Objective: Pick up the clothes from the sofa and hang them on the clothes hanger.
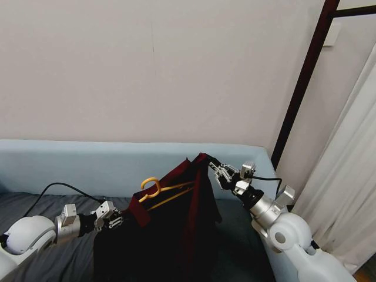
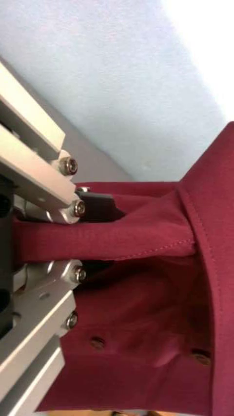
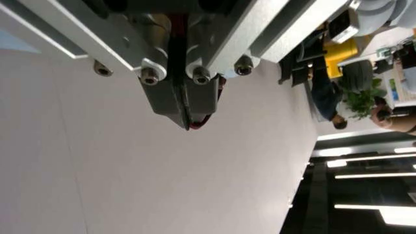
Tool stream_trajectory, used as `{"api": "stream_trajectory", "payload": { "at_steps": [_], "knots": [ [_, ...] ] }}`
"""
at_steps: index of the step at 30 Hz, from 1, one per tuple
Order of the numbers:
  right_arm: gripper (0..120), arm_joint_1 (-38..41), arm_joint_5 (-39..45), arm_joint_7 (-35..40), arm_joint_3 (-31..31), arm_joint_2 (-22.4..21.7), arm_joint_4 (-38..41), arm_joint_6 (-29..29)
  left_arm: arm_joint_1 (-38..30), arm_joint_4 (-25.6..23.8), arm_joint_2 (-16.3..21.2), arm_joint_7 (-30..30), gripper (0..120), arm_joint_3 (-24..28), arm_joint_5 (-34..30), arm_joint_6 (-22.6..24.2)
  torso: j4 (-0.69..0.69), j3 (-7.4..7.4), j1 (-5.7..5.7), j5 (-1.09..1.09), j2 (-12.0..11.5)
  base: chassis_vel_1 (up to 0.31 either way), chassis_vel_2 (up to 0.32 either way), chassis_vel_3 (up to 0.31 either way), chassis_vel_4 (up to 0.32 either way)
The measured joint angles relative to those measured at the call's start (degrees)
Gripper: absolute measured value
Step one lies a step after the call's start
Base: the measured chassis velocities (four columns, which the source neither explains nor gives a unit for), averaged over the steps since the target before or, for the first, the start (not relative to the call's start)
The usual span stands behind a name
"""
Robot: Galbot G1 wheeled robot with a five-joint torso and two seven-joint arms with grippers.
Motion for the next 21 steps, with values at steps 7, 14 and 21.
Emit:
{"api": "stream_trajectory", "payload": {
  "at_steps": [7,14,21],
  "knots": [
    [0,-4.1,-3.9,-0.2,-3.6,-0.6,1.7,2.2,2.3,-4.7,0.2,-0.1,1,-3.9,-4.2,1.1,-0.01,0.0,0.0,0.01,0.0,0.0,0.0,0.0,0.0],
    [0,-6.4,-5.1,-2.1,-5.9,-0.2,2.2,3.9,3.7,-7.5,0.9,0.2,1,-5.6,-5.1,1.1,0.0,0.0,-0.01,0.01,0.0,0.0,0.0,0.0,0.0],
    [0,-9.0,-6.7,-9.5,-6.8,0.3,2.8,4.9,3.9,-7.7,0.8,0.2,1,-5.7,-5.1,1.0,-0.01,0.0,0.0,0.01,0.0,0.0,0.0,0.0,0.0]
  ]
}}
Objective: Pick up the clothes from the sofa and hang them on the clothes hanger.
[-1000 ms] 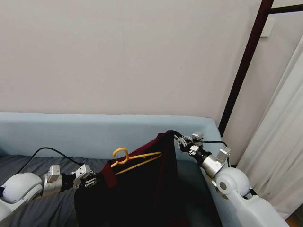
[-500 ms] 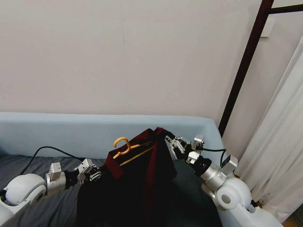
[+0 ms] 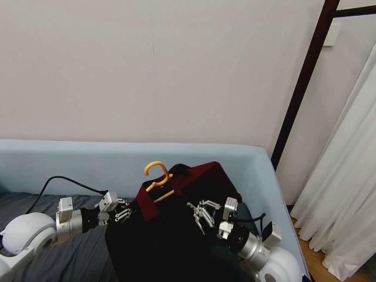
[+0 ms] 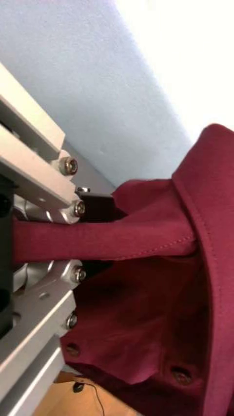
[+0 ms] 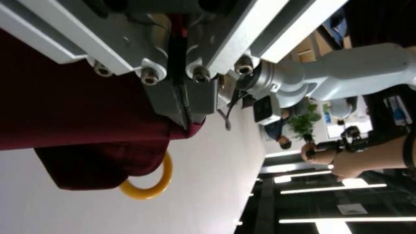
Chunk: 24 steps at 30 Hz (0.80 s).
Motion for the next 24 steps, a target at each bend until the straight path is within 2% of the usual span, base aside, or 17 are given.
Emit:
{"api": "stream_trajectory", "payload": {
  "at_steps": [12,18,21,22,24],
  "knots": [
    [0,-1.3,-0.7,-2.2,-2.4,2.6,-0.3,0.4,0.0,-0.2,-1.2,0.0,1,0.9,0.9,-0.1,0.0,0.0,0.0,0.0,0.0,0.0,0.0,0.0,0.0],
    [0,-1.4,-5.4,2.3,-2.8,3.4,-1.4,0.4,0.2,-0.1,-1.2,0.1,1,0.6,0.9,-0.6,0.01,0.0,0.0,-0.01,0.0,0.0,0.0,0.0,0.0],
    [11,-1.8,-8.1,3.4,-2.4,3.3,-2.5,0.2,0.3,-0.1,-1.1,0.1,1,0.4,0.9,-0.8,0.01,0.0,0.0,-0.01,0.0,0.0,0.0,0.0,0.0],
    [11,-1.8,-8.1,3.4,-2.4,3.3,-2.5,0.2,0.3,-0.1,-1.1,0.1,1,0.4,0.9,-0.8,0.01,0.0,0.0,-0.01,0.0,0.0,0.0,0.0,0.0],
    [25,-3.5,-9.1,-0.2,-1.4,2.2,-3.5,-0.8,0.0,0.1,-0.7,0.1,1,0.1,0.7,-1.3,0.0,0.0,0.0,0.0,0.0,0.0,0.0,0.0,0.0]
  ]
}}
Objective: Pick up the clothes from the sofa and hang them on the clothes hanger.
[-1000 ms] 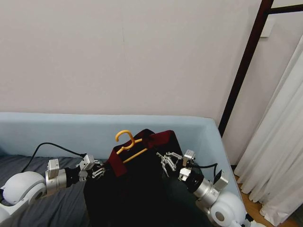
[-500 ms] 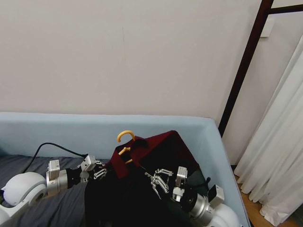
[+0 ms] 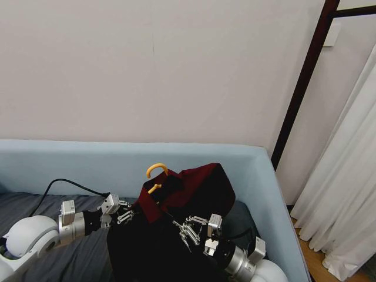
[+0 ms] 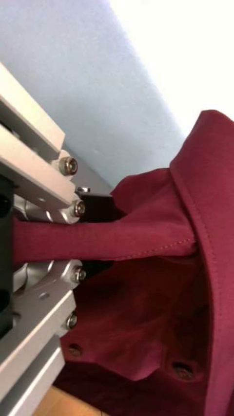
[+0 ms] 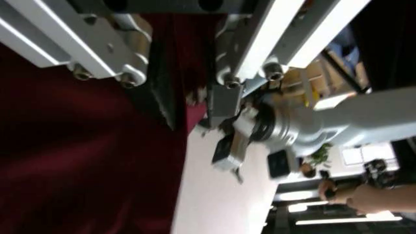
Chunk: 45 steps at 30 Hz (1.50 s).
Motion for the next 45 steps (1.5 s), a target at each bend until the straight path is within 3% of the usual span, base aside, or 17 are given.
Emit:
{"api": "stream_trajectory", "payload": {
  "at_steps": [3,7,9,10,13,16,21,30,38,45],
  "knots": [
    [32,-0.8,-1.0,-4.3,1.0,-0.9,-1.0,-0.4,-0.3,0.2,0.5,0.0,1,-0.1,-0.1,-0.3,0.0,0.0,0.0,0.0,0.0,0.0,0.0,0.0,0.0],
    [50,-1.7,-4.1,-20.9,6.7,-2.9,-3.7,-2.9,-0.8,0.9,2.3,0.9,1,-0.6,-0.3,-1.3,-0.01,0.0,0.0,0.01,0.0,0.0,0.0,0.0,0.0],
    [53,-1.2,-4.3,-24.6,8.7,-3.1,-4.1,-3.9,-0.9,1.2,2.7,1.2,1,-0.7,-0.3,-1.5,-0.02,0.0,0.0,0.02,0.0,0.0,0.0,0.0,0.0],
    [60,0.1,-3.9,-26.4,11.1,-3.4,-4.2,-4.5,-1.5,2.0,3.3,2.5,1,-0.7,-0.7,-2.0,0.0,0.0,0.0,0.01,0.0,0.0,0.0,0.0,0.0],
    [67,1.9,-1.9,-19.7,13.2,-4.9,-3.0,-4.2,-3.2,4.0,4.0,5.6,1,-0.5,-1.2,-3.1,0.01,0.0,0.0,0.01,0.0,0.0,0.0,0.0,0.0],
    [84,4.1,-0.6,-3.7,14.3,-7.4,-0.2,-4.2,-6.7,7.7,4.6,12.1,1,0.6,-1.5,-4.0,0.0,0.0,0.01,0.0,0.0,0.0,0.0,0.0,0.0],
    [98,6.6,1.3,5.1,14.2,-11.2,1.6,-5.3,-10.4,10.7,4.6,20.9,1,2.0,-0.8,-4.2,0.0,0.0,0.01,0.0,0.0,0.0,0.0,0.0,0.0],
    [100,10.3,4.1,1.7,12.8,-16.2,2.0,-8.6,-13.7,11.7,4.1,26.3,1,4.8,3.8,-4.1,0.0,0.0,0.01,0.0,0.0,0.0,0.0,0.0,0.0],
    [100,14.2,4.7,-9.6,9.8,-19.9,-0.3,-15.8,-15.2,10.0,3.5,25.5,1,6.5,7.4,-5.5,0.0,0.0,0.01,0.01,0.0,0.0,0.0,0.0,0.0],
    [100,17.9,1.5,-10.8,6.4,-19.6,-1.9,-17.9,-17.2,8.1,2.2,24.7,1,10.0,9.6,-6.0,0.0,0.0,0.01,0.01,0.0,0.0,0.0,0.0,0.0]
  ]
}}
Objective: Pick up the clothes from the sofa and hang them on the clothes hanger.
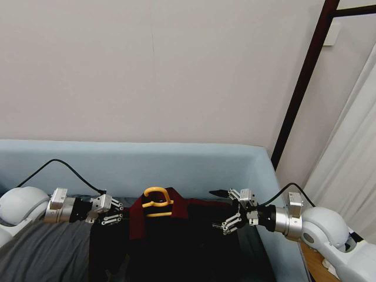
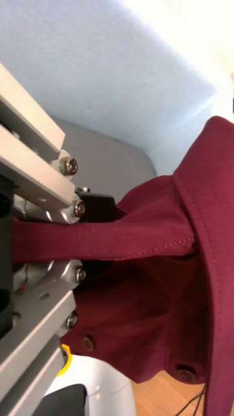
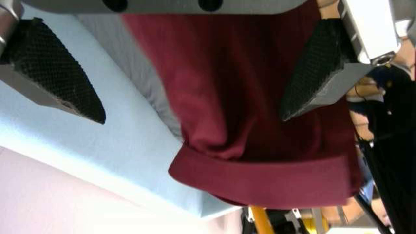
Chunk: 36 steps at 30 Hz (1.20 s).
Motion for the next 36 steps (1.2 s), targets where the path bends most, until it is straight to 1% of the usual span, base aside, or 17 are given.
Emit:
{"api": "stream_trajectory", "payload": {
  "at_steps": [3,7,9,10,14,15,16,18,20,21,22,26,27,32,36],
  "knots": [
    [100,1.1,-3.0,-1.0,-1.8,0.1,-1.9,0.0,-1.5,0.2,-0.9,0.0,1,2.2,0.9,-0.1,0.0,0.0,0.0,-0.01,0.0,0.0,0.0,0.0,0.0],
    [100,1.1,-5.2,-3.0,-2.5,-0.1,-3.3,0.1,-3.3,1.0,-1.4,0.0,1,4.2,1.2,-0.4,0.0,0.0,0.0,0.0,0.0,0.0,0.0,0.0,0.0],
    [95,1.1,-6.6,-4.5,-2.8,-0.1,-4.3,0.3,-5.1,1.7,-1.8,0.0,1,6.1,1.5,-0.8,0.0,0.0,0.0,0.0,0.0,0.0,0.0,0.0,0.0],
    [95,1.1,-6.6,-4.5,-2.8,-0.1,-4.3,0.3,-5.1,1.7,-1.8,0.0,1,6.1,1.5,-0.8,0.0,0.0,0.0,0.0,0.0,0.0,0.0,0.0,0.0],
    [77,1.3,-7.3,-5.5,-3.3,-0.2,-5.0,0.7,-8.3,2.7,-2.7,0.0,1,9.2,2.4,-1.2,0.0,0.0,0.0,0.0,0.0,0.0,0.0,0.0,0.0],
    [74,1.4,-7.4,-5.5,-3.5,-0.2,-5.0,0.7,-9.1,2.9,-3.1,0.0,1,10.0,2.7,-1.4,0.0,0.0,0.0,0.0,0.0,0.0,0.0,0.0,0.0],
    [74,1.4,-7.4,-5.5,-3.5,-0.2,-5.0,0.7,-9.1,2.9,-3.1,0.0,1,10.0,2.7,-1.4,0.0,0.0,0.0,0.0,0.0,0.0,0.0,0.0,0.0],
    [64,1.7,-7.5,-5.5,-4.0,-0.1,-4.9,0.7,-10.9,3.3,-3.9,0.1,1,11.8,3.6,-1.6,0.0,0.0,0.0,0.0,0.0,0.0,0.0,0.0,0.0],
    [58,1.9,-7.6,-5.5,-4.4,0.0,-4.8,0.7,-12.0,3.4,-4.4,0.2,1,12.9,4.1,-1.7,-0.01,0.0,0.0,0.0,0.0,0.0,0.0,0.0,0.0],
    [52,2.1,-7.8,-5.6,-4.7,0.1,-4.6,0.7,-12.9,3.6,-5.0,0.3,1,13.6,4.5,-1.8,-0.01,0.0,0.0,0.0,0.0,0.0,0.0,0.0,0.0],
    [52,2.1,-7.8,-5.6,-4.7,0.1,-4.6,0.7,-12.9,3.6,-5.0,0.3,1,13.6,4.5,-1.8,-0.01,0.0,0.0,0.0,0.0,0.0,0.0,0.0,0.0],
    [33,2.2,-7.9,-6.0,-5.0,0.3,-4.0,0.8,-14.7,4.4,-6.3,1.0,1,15.0,5.4,-1.8,-0.01,0.0,0.0,-0.01,0.0,0.0,0.0,0.0,0.0],
    [33,2.2,-7.9,-6.0,-5.0,0.3,-4.0,0.8,-14.7,4.4,-6.3,1.0,1,15.0,5.4,-1.8,-0.01,0.0,0.0,-0.01,0.0,0.0,0.0,0.0,0.0],
    [12,1.1,-9.1,-6.4,-4.2,0.0,-4.5,1.7,-14.6,5.0,-6.4,1.5,1,15.1,5.6,-2.2,0.0,0.0,0.0,-0.01,0.0,0.0,0.0,0.0,0.0],
    [7,0.7,-9.7,-6.4,-4.1,0.0,-4.3,2.1,-14.5,5.0,-6.4,1.6,1,14.9,5.6,-2.6,0.0,0.0,-0.01,0.0,0.0,0.0,0.0,0.0,0.0]
  ]
}}
